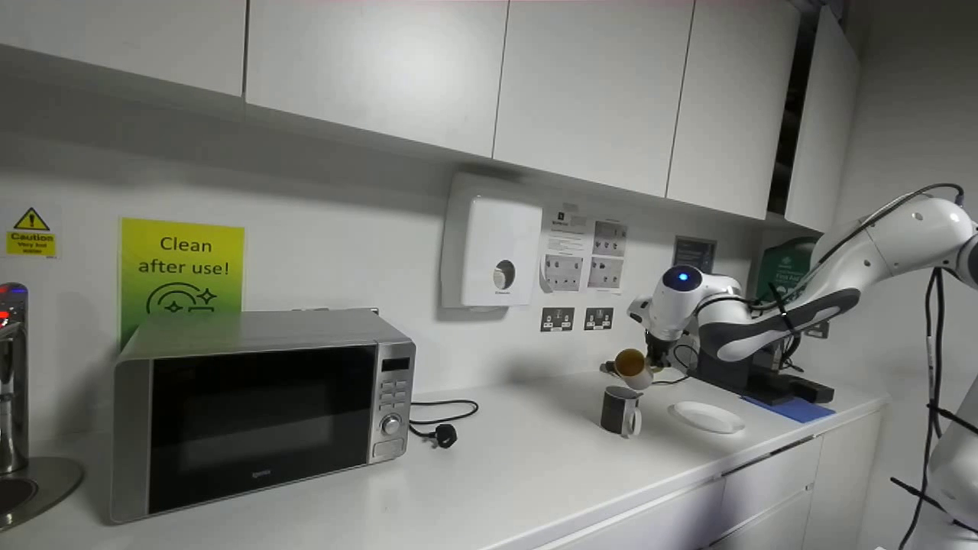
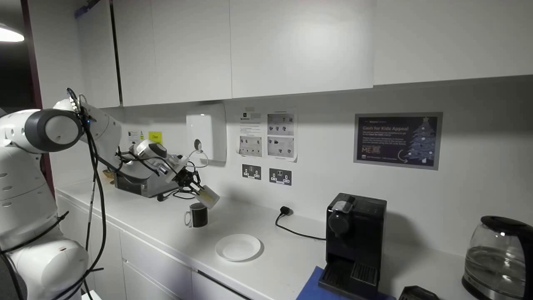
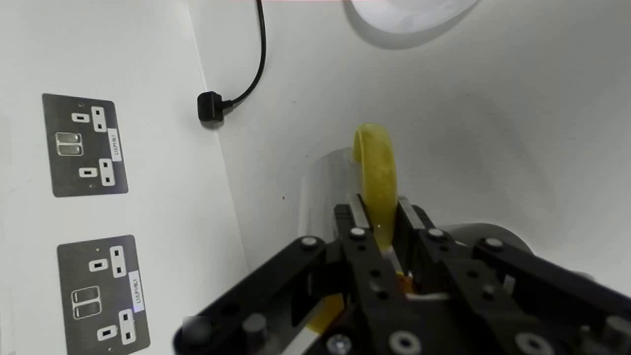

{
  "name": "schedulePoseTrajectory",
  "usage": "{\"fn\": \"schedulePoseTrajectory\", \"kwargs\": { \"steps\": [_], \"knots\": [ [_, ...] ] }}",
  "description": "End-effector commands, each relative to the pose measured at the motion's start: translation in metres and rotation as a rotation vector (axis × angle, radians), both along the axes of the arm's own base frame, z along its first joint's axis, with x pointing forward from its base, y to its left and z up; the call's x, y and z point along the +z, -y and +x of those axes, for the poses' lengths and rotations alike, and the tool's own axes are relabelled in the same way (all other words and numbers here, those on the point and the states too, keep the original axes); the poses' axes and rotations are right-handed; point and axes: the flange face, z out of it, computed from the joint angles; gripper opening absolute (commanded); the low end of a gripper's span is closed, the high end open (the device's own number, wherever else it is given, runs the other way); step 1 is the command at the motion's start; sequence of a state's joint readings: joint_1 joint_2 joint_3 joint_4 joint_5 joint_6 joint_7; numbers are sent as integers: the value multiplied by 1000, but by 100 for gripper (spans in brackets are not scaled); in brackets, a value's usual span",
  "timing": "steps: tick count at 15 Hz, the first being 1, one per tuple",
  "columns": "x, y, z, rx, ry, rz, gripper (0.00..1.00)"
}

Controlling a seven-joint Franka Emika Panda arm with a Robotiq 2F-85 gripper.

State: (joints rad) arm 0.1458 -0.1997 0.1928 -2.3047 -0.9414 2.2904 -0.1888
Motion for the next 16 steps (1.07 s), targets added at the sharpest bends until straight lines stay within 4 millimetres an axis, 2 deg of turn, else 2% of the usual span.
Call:
{"fn": "schedulePoseTrajectory", "kwargs": {
  "steps": [1, 9, 16],
  "knots": [
    [19, -7, 1, 26, 2, -87, 5],
    [20, -15, -2, 50, -64, -193, 5],
    [26, -20, 5, 74, -90, -280, 5]
  ]
}}
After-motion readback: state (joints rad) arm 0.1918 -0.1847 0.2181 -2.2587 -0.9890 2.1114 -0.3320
